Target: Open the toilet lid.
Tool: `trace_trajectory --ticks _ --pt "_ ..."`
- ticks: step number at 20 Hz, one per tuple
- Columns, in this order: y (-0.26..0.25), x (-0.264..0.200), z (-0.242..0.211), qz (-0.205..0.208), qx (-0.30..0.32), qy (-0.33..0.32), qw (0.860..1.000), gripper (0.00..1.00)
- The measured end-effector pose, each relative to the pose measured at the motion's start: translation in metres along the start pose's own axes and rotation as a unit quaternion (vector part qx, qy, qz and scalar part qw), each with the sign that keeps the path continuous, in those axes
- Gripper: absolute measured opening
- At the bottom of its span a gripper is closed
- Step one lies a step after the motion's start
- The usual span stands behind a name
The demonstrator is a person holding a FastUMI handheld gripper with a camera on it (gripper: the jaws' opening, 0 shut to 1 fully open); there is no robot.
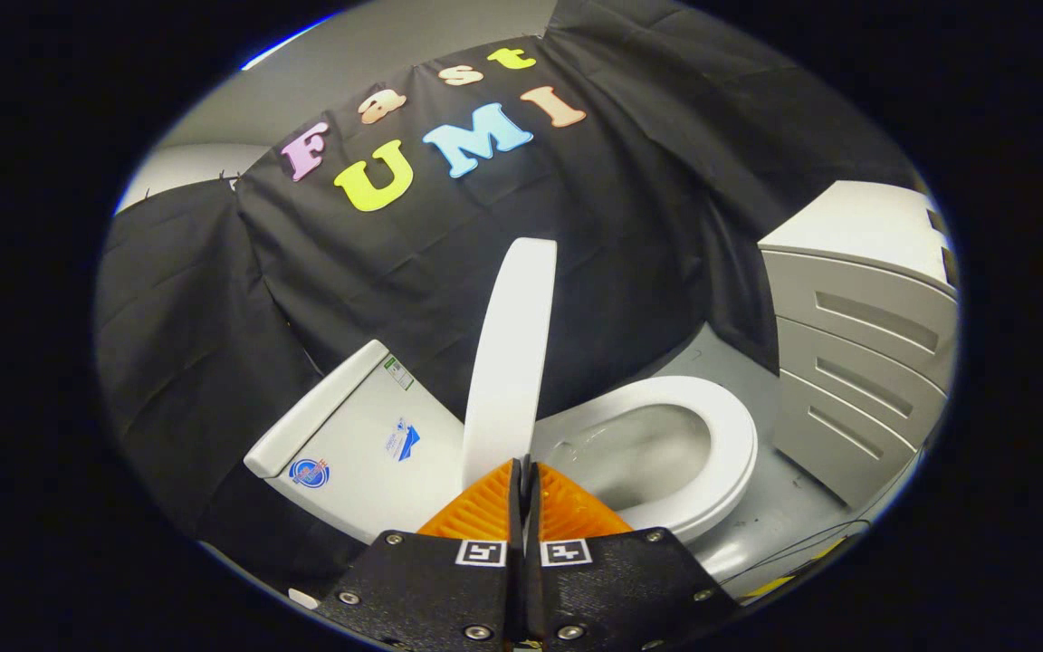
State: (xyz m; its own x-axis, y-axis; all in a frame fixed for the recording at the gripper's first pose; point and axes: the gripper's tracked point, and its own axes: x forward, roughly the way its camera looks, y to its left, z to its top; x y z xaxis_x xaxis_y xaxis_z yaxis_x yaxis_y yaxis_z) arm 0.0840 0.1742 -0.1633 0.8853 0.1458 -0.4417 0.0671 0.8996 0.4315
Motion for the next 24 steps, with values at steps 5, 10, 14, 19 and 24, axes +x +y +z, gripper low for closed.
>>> trace_trajectory --ticks 5,10,14,19,24 --pt "0.019 -0.002 0.008 -0.007 -0.037 -0.015 0.999 0.0" --pt "0.037 -0.001 0.01 -0.003 -0.06 -0.023 0.998 0.0" --pt "0.051 -0.001 0.012 0.001 -0.085 -0.029 0.996 0.0" --pt "0.072 -0.001 0.013 0.005 -0.116 -0.042 0.992 0.0" --pt "0.094 0.001 0.011 0.003 -0.157 -0.06 0.986 0.0"
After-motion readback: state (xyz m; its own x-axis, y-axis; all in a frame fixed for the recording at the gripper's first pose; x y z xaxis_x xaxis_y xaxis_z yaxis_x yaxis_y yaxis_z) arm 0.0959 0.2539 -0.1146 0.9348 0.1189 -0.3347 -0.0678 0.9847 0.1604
